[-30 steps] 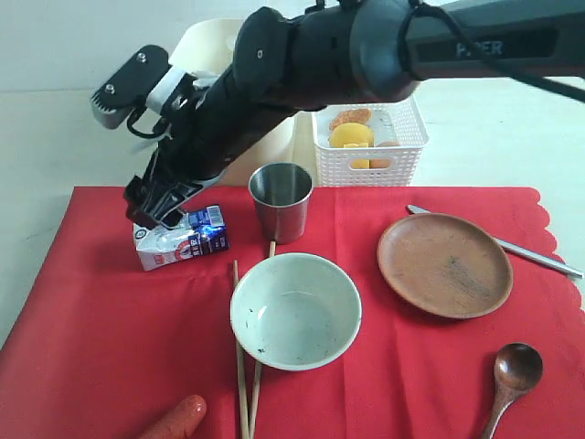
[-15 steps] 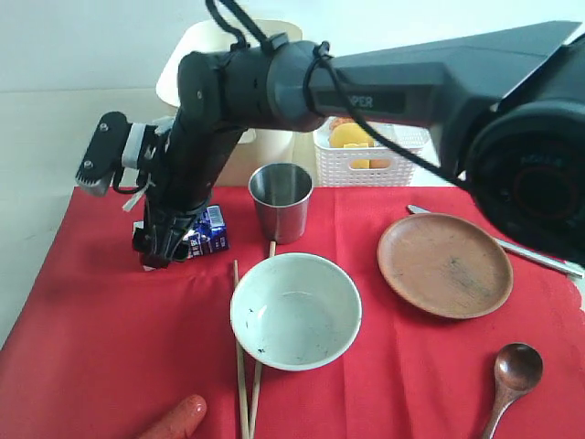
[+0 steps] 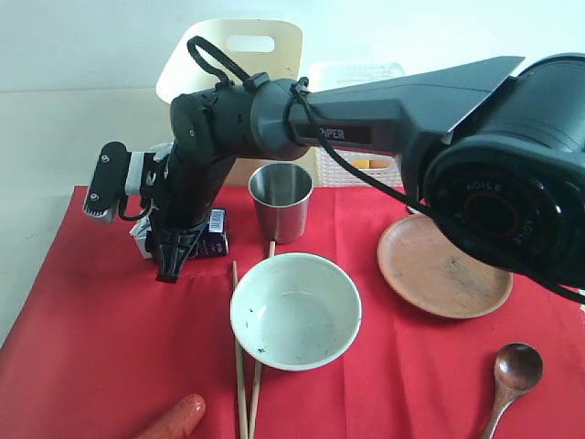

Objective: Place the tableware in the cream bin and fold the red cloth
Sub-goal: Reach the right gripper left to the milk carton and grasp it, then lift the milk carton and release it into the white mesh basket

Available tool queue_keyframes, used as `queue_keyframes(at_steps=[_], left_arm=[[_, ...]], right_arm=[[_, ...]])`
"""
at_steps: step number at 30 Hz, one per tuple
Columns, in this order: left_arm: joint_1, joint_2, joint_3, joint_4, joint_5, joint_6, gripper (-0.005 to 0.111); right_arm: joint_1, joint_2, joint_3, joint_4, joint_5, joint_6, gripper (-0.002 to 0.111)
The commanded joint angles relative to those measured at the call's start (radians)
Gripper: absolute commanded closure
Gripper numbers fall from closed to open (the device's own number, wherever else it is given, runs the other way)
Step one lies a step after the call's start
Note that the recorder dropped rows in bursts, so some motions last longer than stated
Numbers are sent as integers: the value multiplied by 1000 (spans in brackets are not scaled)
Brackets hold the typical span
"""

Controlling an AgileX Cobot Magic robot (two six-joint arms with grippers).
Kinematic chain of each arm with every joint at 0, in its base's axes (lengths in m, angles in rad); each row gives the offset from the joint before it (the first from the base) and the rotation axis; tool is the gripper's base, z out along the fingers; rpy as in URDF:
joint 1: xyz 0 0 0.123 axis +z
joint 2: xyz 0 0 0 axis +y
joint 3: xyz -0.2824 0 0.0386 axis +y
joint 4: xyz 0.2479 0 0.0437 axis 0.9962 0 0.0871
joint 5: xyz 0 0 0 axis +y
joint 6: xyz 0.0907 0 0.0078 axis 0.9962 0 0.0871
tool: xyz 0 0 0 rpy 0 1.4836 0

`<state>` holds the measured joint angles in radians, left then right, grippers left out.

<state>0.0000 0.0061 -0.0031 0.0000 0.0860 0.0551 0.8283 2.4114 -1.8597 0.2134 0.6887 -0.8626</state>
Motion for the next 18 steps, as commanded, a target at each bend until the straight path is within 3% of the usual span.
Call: queue_keyframes(at_steps=[1,4,18], left_arm=[[1,-6,3,-14,2,1,104],[1,-6,3,-14,2,1,104],[1,-6,3,-14,2,1,104]], right_arm=[[-3,1,-5,-15,-3,-9,97],[-3,-8,-5,-7,-3,-2,108],[-15,-341,-5,10,162,85,108]])
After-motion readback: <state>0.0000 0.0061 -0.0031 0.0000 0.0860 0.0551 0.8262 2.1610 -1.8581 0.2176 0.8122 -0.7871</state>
